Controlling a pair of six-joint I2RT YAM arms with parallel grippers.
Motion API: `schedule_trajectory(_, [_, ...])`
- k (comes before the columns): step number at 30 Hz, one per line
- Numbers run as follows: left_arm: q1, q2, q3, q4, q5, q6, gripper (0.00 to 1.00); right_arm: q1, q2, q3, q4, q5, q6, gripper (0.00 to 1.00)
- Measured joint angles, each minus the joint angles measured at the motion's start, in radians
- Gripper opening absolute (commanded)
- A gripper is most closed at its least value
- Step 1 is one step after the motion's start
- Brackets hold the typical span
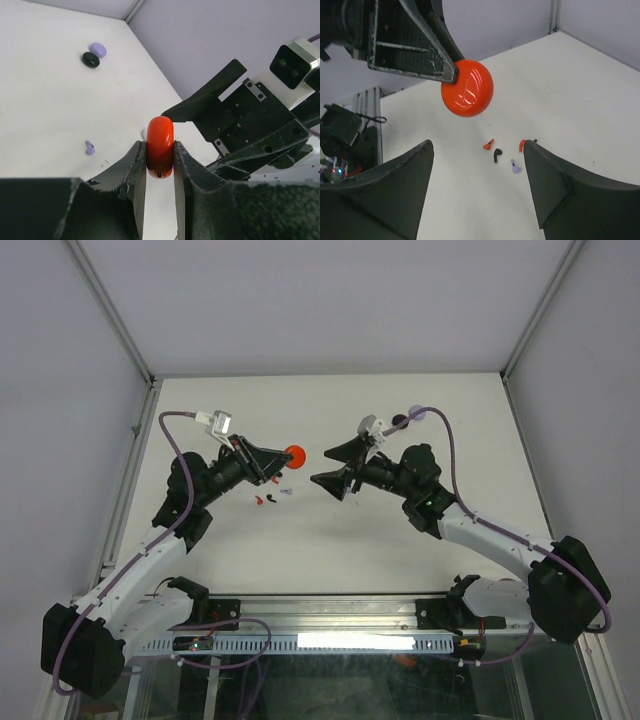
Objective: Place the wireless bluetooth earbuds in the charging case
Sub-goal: Pick up the charging case at the center of the board.
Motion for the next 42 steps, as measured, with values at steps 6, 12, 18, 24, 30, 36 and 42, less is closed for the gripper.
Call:
schedule_trajectory(6, [0.0,-0.001,-0.048,0.159,-0.037,-0.082,0.0,0.026,0.022,-0.049,0.283,0.051,0.234,0.73])
schedule_trajectory(12, [-0.008,0.006,-0.08,0.334,-0.047,-0.163,0.0,0.057,0.099,-0.052,0.481,0.106,0.388,0.68])
schedule_trajectory(18, [-0.035,0.024,-0.112,0.464,-0.067,-0.23,0.0,0.077,0.153,-0.058,0.608,0.151,0.484,0.61])
schedule_trajectory(24, [-0.08,0.034,-0.132,0.55,-0.094,-0.254,0.0,0.091,0.179,-0.058,0.679,0.165,0.533,0.53])
schedule_trajectory(30, [-0.109,0.051,-0.145,0.612,-0.118,-0.259,0.0,0.095,0.184,-0.058,0.747,0.173,0.561,0.42])
schedule_trajectory(36, [-0.125,0.06,-0.157,0.683,-0.126,-0.27,0.05,0.096,0.184,-0.06,0.778,0.175,0.572,0.16])
schedule_trajectory(42, [-0.125,0.04,-0.156,0.646,-0.111,-0.239,0.33,0.096,0.166,-0.076,0.767,0.166,0.553,0.01])
